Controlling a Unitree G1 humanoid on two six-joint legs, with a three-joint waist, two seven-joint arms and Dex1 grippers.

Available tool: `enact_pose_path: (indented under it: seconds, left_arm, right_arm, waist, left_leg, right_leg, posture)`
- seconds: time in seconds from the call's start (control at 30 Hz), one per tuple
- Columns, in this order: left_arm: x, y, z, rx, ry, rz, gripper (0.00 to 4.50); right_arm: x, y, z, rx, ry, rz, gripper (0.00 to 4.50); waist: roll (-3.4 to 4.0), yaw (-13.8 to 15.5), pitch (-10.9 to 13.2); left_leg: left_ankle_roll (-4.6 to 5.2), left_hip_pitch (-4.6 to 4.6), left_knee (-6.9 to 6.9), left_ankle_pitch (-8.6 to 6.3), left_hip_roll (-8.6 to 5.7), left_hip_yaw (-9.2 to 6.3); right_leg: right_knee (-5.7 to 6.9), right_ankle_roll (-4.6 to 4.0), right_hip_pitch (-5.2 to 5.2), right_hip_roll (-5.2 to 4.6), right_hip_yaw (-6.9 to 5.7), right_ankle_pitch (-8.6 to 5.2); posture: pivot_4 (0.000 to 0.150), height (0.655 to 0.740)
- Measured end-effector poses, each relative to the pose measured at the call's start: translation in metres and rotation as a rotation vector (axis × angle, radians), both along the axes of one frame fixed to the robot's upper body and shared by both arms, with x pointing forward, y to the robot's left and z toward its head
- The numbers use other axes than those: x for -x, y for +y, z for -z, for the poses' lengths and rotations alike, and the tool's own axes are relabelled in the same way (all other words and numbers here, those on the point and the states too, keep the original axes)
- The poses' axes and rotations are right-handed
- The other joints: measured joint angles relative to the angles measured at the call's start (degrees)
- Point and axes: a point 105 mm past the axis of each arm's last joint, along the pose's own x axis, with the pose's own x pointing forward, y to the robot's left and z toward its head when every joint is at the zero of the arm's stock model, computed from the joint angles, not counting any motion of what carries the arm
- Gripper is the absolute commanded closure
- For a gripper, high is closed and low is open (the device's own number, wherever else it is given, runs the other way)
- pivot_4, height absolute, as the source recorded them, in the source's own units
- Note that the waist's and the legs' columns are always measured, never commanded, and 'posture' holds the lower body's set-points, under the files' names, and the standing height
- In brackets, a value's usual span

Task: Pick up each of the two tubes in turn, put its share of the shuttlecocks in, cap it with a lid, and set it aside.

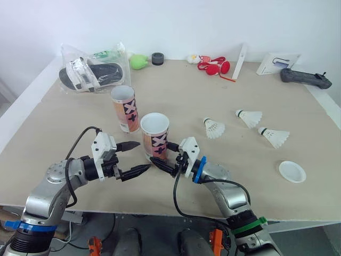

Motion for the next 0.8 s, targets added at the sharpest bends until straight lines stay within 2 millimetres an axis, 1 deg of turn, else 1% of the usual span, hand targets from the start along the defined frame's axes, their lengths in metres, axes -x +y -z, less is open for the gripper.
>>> enact_pose_path:
  seconds: [0.03, 0.17, 0.27, 0.37, 0.4, 0.43, 0.47, 0.5, 0.53, 0.57, 0.6, 0.63, 0.67, 0.73, 0.77, 0.8]
  left_arm:
    - [0.0, 0.001, 0.001, -0.004, 0.001, -0.004, 0.0]
    - [-0.002, 0.002, 0.002, -0.011, 0.003, -0.014, 0.0]
    - [-0.007, 0.002, -0.001, -0.008, -0.009, -0.026, 0.0]
    - [-0.012, 0.0, -0.009, 0.0, -0.034, -0.028, 0.0]
    - [-0.015, -0.004, -0.014, 0.008, -0.048, -0.023, 0.0]
    - [-0.016, -0.007, -0.016, 0.017, -0.057, -0.02, 0.0]
    - [-0.02, -0.014, -0.022, 0.037, -0.069, -0.007, 0.0]
    - [-0.022, -0.019, -0.026, 0.049, -0.078, 0.003, 0.0]
    - [-0.026, -0.028, -0.03, 0.067, -0.083, 0.021, 0.0]
    - [-0.027, -0.033, -0.033, 0.073, -0.086, 0.033, 0.0]
    - [-0.029, -0.046, -0.038, 0.095, -0.093, 0.07, 0.0]
    - [-0.029, -0.049, -0.039, 0.1, -0.095, 0.079, 0.0]
    - [-0.031, -0.059, -0.042, 0.11, -0.094, 0.104, 0.0]
    - [-0.034, -0.079, -0.045, 0.129, -0.095, 0.146, 0.0]
    - [-0.036, -0.089, -0.045, 0.142, -0.095, 0.162, 0.0]
    - [-0.036, -0.101, -0.045, 0.162, -0.088, 0.183, 0.0]
  right_arm:
    - [0.0, 0.001, 0.0, -0.004, -0.002, -0.002, 1.81]
    - [0.0, 0.001, 0.0, -0.007, -0.001, -0.004, 1.81]
    - [0.004, -0.004, 0.0, -0.001, 0.005, -0.012, 1.81]
    - [0.011, -0.015, -0.007, -0.014, 0.011, -0.005, 1.81]
    - [0.012, -0.025, -0.016, -0.036, 0.006, 0.019, 1.81]
    - [0.013, -0.03, -0.021, -0.046, -0.001, 0.03, 1.81]
    - [0.015, -0.045, -0.036, -0.079, -0.015, 0.074, 1.81]
    - [0.015, -0.055, -0.046, -0.097, -0.029, 0.106, 1.81]
    - [0.015, -0.071, -0.061, -0.119, -0.054, 0.165, 1.81]
    - [0.015, -0.08, -0.068, -0.129, -0.07, 0.198, 1.81]
    - [0.016, -0.106, -0.083, -0.155, -0.095, 0.297, 1.81]
    - [0.015, -0.113, -0.086, -0.158, -0.102, 0.322, 1.81]
    - [0.016, -0.132, -0.092, -0.173, -0.11, 0.401, 1.81]
    - [0.017, -0.18, -0.102, -0.216, -0.124, 0.601, 1.81]
    - [0.019, -0.21, -0.108, -0.248, -0.15, 0.729, 1.81]
    - [0.022, -0.247, -0.11, -0.285, -0.168, 0.887, 1.81]
  waist:
    - [0.0, 0.0, 0.0]
    - [0.0, 0.0, 0.0]
    - [0.0, 0.1, 0.0]
    - [-0.02, 0.2, 0.0]
    - [-0.02, 0.2, 0.0]
    - [0.01, 0.3, 0.1]
    - [0.01, 0.6, 0.1]
    - [0.0, 0.7, 0.1]
    - [-0.01, 0.8, 0.1]
    - [-0.03, 0.8, 0.1]
    - [-0.04, 0.9, 0.1]
    - [-0.05, 0.9, 0.1]
    - [-0.05, 0.9, 0.1]
    - [-0.05, 1.3, 0.1]
    - [-0.04, 1.4, 0.1]
    - [-0.05, 1.4, 0.1]
  left_leg:
    - [0.0, 0.0, 0.0, 0.0, 0.0, 0.0]
    - [0.0, 0.0, 0.0, 0.0, 0.02, -0.01]
    - [0.0, -0.01, 0.0, 0.0, 0.01, -0.02]
    - [0.0, -0.06, 0.01, 0.0, -0.08, -0.03]
    - [0.0, -0.07, 0.02, 0.0, -0.1, -0.02]
    - [0.0, -0.11, 0.02, 0.01, -0.15, -0.04]
    - [-0.01, -0.15, 0.05, 0.01, -0.17, -0.09]
    - [-0.02, -0.17, 0.1, 0.02, -0.18, -0.11]
    - [-0.02, -0.19, 0.11, 0.02, -0.21, -0.11]
    - [-0.02, -0.19, 0.13, 0.02, -0.2, -0.09]
    - [-0.02, -0.21, 0.14, 0.02, -0.22, -0.1]
    - [-0.02, -0.2, 0.13, 0.02, -0.22, -0.09]
    - [-0.02, -0.19, 0.13, 0.02, -0.22, -0.08]
    - [-0.01, -0.21, 0.13, 0.02, -0.25, -0.09]
    - [-0.01, -0.2, 0.13, 0.02, -0.27, -0.07]
    - [-0.01, -0.21, 0.13, 0.02, -0.28, -0.06]
  right_leg:
    - [0.0, 0.0, 0.0, 0.0, 0.0, 0.0]
    - [0.02, 0.0, -0.01, 0.03, -0.01, 0.0]
    - [0.02, 0.0, 0.0, 0.02, -0.02, 0.0]
    - [0.02, 0.0, -0.01, -0.06, -0.02, 0.0]
    - [0.01, 0.02, -0.01, -0.08, -0.01, 0.01]
    - [0.02, 0.04, -0.02, -0.13, -0.02, 0.02]
    - [0.02, 0.04, 0.0, -0.15, -0.07, 0.02]
    - [0.02, 0.06, -0.02, -0.16, -0.1, 0.03]
    - [0.01, 0.09, 0.0, -0.18, -0.1, 0.04]
    - [0.01, 0.1, 0.0, -0.17, -0.08, 0.05]
    - [0.01, 0.1, 0.01, -0.18, -0.09, 0.05]
    - [0.0, 0.1, 0.01, -0.18, -0.08, 0.05]
    - [-0.01, 0.1, 0.01, -0.17, -0.06, 0.05]
    - [-0.01, 0.1, 0.01, -0.18, -0.07, 0.06]
    - [-0.01, 0.09, 0.01, -0.19, -0.04, 0.06]
    - [-0.01, 0.08, 0.02, -0.19, -0.02, 0.07]
  posture:
    - [0.15, 0.74]
    - [0.15, 0.74]
    - [0.15, 0.74]
    - [0.15, 0.74]
    - [0.15, 0.74]
    - [0.15, 0.74]
    - [0.15, 0.74]
    - [0.15, 0.74]
    - [0.15, 0.74]
    - [0.15, 0.74]
    - [0.15, 0.74]
    - [0.15, 0.74]
    - [0.15, 0.74]
    - [0.15, 0.74]
    - [0.15, 0.74]
    - [0.15, 0.74]
